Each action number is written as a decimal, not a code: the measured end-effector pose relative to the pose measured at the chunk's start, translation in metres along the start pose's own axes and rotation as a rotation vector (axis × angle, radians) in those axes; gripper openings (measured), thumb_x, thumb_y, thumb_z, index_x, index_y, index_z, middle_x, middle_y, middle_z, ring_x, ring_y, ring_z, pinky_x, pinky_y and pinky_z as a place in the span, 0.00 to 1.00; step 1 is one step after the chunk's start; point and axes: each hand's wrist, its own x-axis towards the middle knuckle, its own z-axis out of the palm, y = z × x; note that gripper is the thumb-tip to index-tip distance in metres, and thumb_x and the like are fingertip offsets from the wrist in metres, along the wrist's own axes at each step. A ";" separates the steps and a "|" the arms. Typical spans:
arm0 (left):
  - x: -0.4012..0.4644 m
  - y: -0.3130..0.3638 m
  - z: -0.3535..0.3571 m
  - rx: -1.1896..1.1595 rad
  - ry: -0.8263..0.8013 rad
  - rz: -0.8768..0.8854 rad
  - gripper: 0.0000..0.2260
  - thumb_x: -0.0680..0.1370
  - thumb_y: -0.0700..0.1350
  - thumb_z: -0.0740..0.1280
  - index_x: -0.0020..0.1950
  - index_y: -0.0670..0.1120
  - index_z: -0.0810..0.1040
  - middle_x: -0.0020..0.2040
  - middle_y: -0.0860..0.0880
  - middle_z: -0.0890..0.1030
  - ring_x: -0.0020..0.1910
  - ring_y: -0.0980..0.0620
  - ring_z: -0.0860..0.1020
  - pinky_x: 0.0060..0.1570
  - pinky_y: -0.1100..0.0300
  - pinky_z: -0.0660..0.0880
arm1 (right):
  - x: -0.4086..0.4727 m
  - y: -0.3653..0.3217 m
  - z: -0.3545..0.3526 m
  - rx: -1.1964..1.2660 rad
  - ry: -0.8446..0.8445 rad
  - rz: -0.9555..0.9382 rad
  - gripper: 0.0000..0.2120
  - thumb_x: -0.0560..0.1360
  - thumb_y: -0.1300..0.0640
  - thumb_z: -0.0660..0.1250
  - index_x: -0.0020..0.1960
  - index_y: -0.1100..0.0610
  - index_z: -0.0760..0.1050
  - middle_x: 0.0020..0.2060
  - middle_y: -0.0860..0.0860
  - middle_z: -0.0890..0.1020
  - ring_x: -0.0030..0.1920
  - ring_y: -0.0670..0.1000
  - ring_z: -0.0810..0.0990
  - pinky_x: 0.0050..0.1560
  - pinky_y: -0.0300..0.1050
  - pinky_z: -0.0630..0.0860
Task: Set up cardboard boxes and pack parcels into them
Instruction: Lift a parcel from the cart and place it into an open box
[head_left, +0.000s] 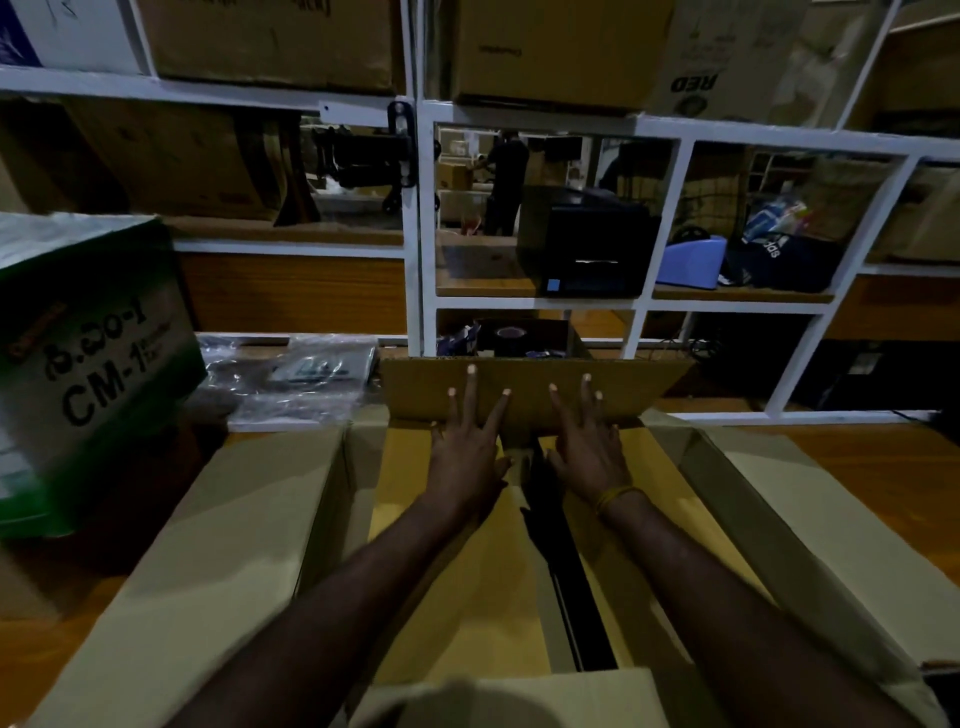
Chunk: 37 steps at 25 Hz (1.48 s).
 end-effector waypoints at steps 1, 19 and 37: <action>0.007 -0.004 0.001 0.002 -0.002 -0.008 0.42 0.79 0.58 0.67 0.81 0.57 0.40 0.76 0.46 0.24 0.80 0.36 0.43 0.71 0.35 0.63 | 0.009 -0.002 -0.001 0.006 0.010 0.004 0.44 0.78 0.51 0.67 0.80 0.43 0.40 0.78 0.53 0.31 0.79 0.61 0.39 0.74 0.68 0.56; 0.075 -0.062 0.070 0.084 -0.329 -0.134 0.32 0.82 0.54 0.62 0.81 0.55 0.48 0.82 0.48 0.44 0.80 0.38 0.46 0.69 0.29 0.56 | 0.087 0.014 0.070 -0.166 -0.296 0.048 0.39 0.80 0.50 0.65 0.80 0.44 0.43 0.80 0.51 0.41 0.79 0.61 0.45 0.70 0.72 0.58; 0.076 -0.058 0.086 0.063 -0.287 -0.155 0.28 0.80 0.49 0.64 0.77 0.53 0.57 0.75 0.46 0.61 0.75 0.37 0.59 0.65 0.30 0.65 | 0.091 0.015 0.082 -0.143 -0.267 0.075 0.34 0.78 0.56 0.64 0.80 0.46 0.51 0.77 0.53 0.55 0.77 0.60 0.53 0.67 0.70 0.64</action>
